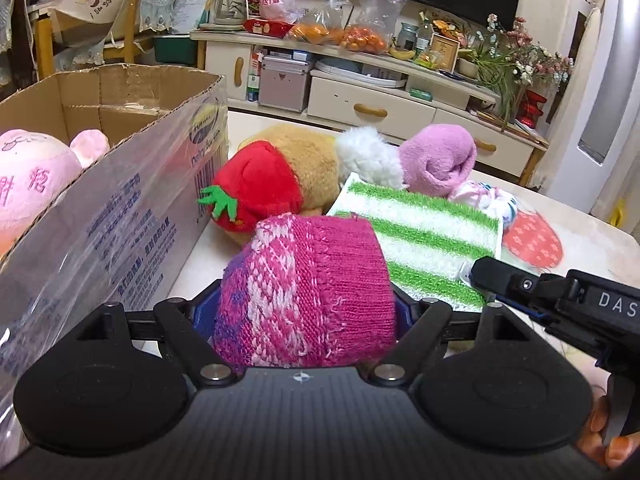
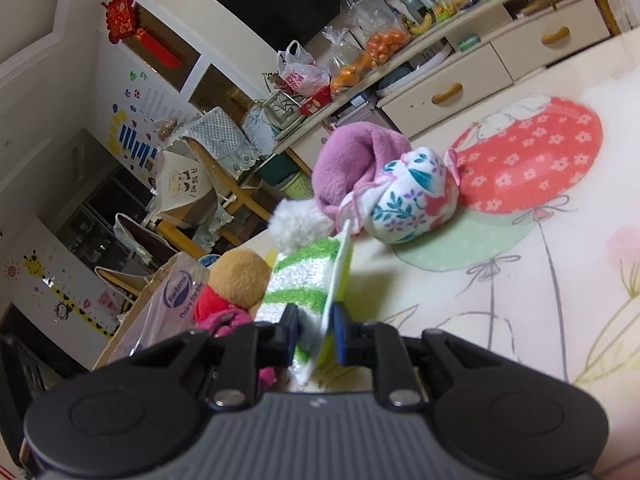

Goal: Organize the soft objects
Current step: 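Grasp the green-white striped cloth edge with the right tool while the left tool holds the glove, then lift the striped cloth with the right tool while the left tool carries the glove toward the box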

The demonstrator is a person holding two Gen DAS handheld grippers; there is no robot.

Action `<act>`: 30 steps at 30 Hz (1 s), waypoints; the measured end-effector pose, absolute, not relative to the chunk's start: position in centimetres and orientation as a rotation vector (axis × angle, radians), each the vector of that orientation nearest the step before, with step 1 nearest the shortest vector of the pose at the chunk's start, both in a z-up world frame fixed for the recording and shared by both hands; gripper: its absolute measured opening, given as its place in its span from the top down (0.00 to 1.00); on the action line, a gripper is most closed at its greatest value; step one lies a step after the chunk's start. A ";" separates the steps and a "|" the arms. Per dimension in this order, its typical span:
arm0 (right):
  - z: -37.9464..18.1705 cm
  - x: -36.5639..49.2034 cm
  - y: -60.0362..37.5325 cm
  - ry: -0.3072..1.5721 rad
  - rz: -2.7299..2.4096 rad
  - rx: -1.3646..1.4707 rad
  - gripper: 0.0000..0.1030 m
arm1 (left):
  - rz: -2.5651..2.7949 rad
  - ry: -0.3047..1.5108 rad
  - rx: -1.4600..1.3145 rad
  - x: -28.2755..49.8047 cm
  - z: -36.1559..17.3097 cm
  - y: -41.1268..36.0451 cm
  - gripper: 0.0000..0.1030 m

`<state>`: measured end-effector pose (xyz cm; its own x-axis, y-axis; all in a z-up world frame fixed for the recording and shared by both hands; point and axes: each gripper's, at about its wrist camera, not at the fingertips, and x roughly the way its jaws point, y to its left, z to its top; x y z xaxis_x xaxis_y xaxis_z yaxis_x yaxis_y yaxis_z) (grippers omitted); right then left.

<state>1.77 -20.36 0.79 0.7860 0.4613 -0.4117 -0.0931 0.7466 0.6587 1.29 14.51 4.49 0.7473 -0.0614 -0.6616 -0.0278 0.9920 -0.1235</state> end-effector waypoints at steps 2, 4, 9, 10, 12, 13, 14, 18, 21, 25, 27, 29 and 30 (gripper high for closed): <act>1.4 1.1 -19.9 0.585 0.310 0.631 0.87 | -0.032 0.730 -0.135 0.8 4.6 14.5 0.05; 1.9 0.3 -19.7 0.575 0.293 0.619 0.87 | -0.046 0.734 -0.137 0.3 4.7 14.5 0.05; 3.6 -2.4 -19.0 0.560 0.244 0.527 0.88 | -0.094 0.738 -0.121 -1.3 5.4 14.1 0.05; 3.9 -2.9 -18.8 0.557 0.235 0.510 0.88 | -0.105 0.739 -0.117 -1.6 5.5 14.1 0.05; 4.6 -4.3 -18.5 0.550 0.210 0.462 0.89 | -0.124 0.740 -0.108 -2.4 5.7 13.8 0.05; 4.9 -4.9 -18.3 0.545 0.198 0.437 0.89 | -0.134 0.740 -0.103 -2.7 5.9 13.6 0.05; 5.2 -5.5 -18.1 0.539 0.189 0.415 0.89 | -0.143 0.739 -0.096 -3.1 6.0 13.6 0.05; 6.2 -8.9 -17.1 0.514 0.163 0.294 0.89 | -0.169 0.746 -0.085 -4.5 6.0 13.6 0.05; 6.7 -11.6 -15.5 0.490 0.171 0.173 0.89 | -0.189 0.759 -0.058 -5.6 5.9 13.6 0.05; 6.9 -14.9 -13.0 0.487 0.212 0.050 0.89 | -0.216 0.768 -0.029 -7.5 5.9 14.1 0.05; 6.6 -16.4 -11.9 0.500 0.248 0.025 0.89 | -0.224 0.777 -0.029 -8.7 5.9 14.6 0.05; 6.1 -17.7 -10.7 0.523 0.283 -0.033 0.89 | -0.236 0.788 -0.018 -9.8 5.8 15.0 0.05; 5.9 -18.1 -9.9 0.540 0.292 -0.069 0.89 | -0.241 0.793 -0.007 -10.2 5.8 15.1 0.05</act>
